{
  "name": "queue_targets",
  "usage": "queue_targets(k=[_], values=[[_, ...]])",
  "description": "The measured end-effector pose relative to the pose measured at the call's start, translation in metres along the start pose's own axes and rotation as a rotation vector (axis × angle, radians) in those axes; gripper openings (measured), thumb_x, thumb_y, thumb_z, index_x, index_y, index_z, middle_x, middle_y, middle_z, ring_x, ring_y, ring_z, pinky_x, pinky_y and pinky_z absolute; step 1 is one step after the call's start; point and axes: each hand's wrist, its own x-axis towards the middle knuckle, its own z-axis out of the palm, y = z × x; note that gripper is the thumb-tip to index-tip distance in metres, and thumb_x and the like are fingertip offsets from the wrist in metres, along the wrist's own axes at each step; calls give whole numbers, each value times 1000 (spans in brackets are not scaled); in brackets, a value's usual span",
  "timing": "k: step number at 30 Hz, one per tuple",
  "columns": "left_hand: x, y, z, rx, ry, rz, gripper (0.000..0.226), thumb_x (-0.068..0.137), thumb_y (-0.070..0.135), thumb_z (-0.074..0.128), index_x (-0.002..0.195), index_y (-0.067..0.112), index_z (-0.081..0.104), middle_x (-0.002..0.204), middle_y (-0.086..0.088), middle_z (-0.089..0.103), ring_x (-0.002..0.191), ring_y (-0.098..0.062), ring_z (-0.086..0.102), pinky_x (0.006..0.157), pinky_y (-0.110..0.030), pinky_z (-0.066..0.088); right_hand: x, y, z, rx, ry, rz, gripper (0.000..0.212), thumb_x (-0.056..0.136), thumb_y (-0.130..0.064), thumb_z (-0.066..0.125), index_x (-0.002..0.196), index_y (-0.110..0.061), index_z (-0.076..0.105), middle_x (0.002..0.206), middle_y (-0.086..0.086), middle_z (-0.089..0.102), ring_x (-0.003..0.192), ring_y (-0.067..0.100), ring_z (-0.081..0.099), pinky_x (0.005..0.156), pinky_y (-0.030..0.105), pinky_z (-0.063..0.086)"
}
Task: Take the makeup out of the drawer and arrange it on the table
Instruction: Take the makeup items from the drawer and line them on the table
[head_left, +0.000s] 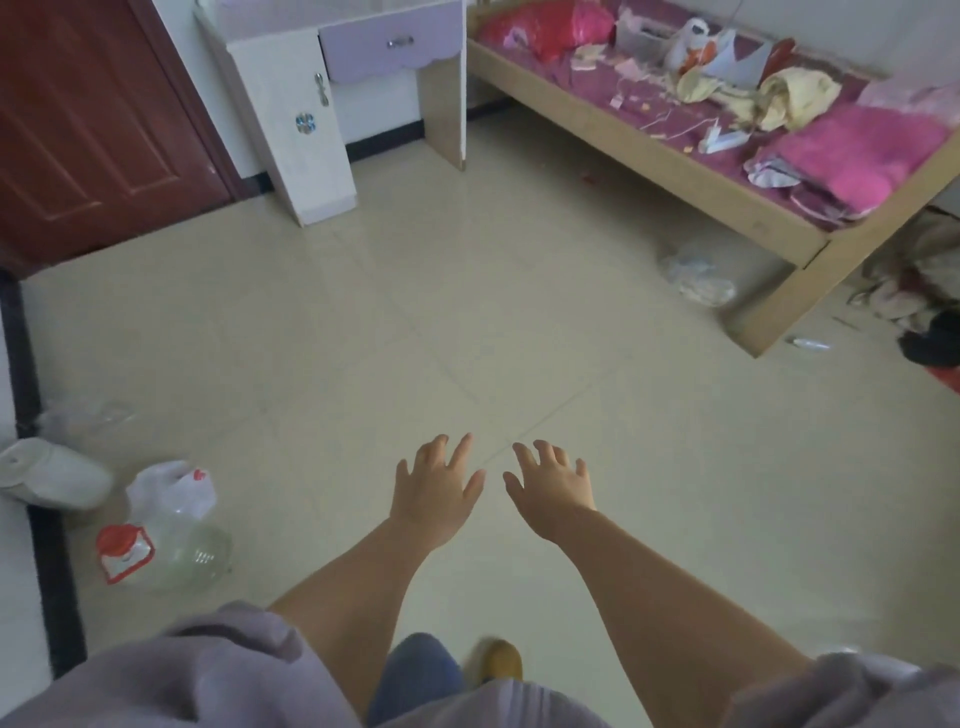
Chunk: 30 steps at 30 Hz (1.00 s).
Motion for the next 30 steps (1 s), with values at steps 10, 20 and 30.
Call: queue_targets(k=[10, 20, 30], values=[[198, -25, -37, 27, 2, -19, 50, 98, 49, 19, 145, 31, 25, 147, 2, 35, 136, -18, 27, 112, -41, 21, 190, 13, -73, -24, -4, -18, 52, 99, -49, 16, 145, -25, 22, 151, 4, 28, 138, 23, 25, 111, 48, 19], [434, -70, -123, 3, 27, 60, 47, 98, 45, 25, 137, 21, 38, 128, -3, 51, 118, -22, 47, 90, -33, 42, 402, 12, -192, 16, 42, 54, 49, 101, -44, 19, 144, -21, 24, 149, 5, 29, 137, 23, 27, 107, 44, 27], [667, -92, -164, -31, -3, -6, 47, 98, 45, 25, 139, 23, 32, 131, -2, 47, 120, -20, 45, 91, -34, 41, 626, 42, -281, -3, 57, 17, 48, 100, -45, 20, 142, -23, 27, 147, 4, 31, 134, 23, 30, 103, 41, 31]])
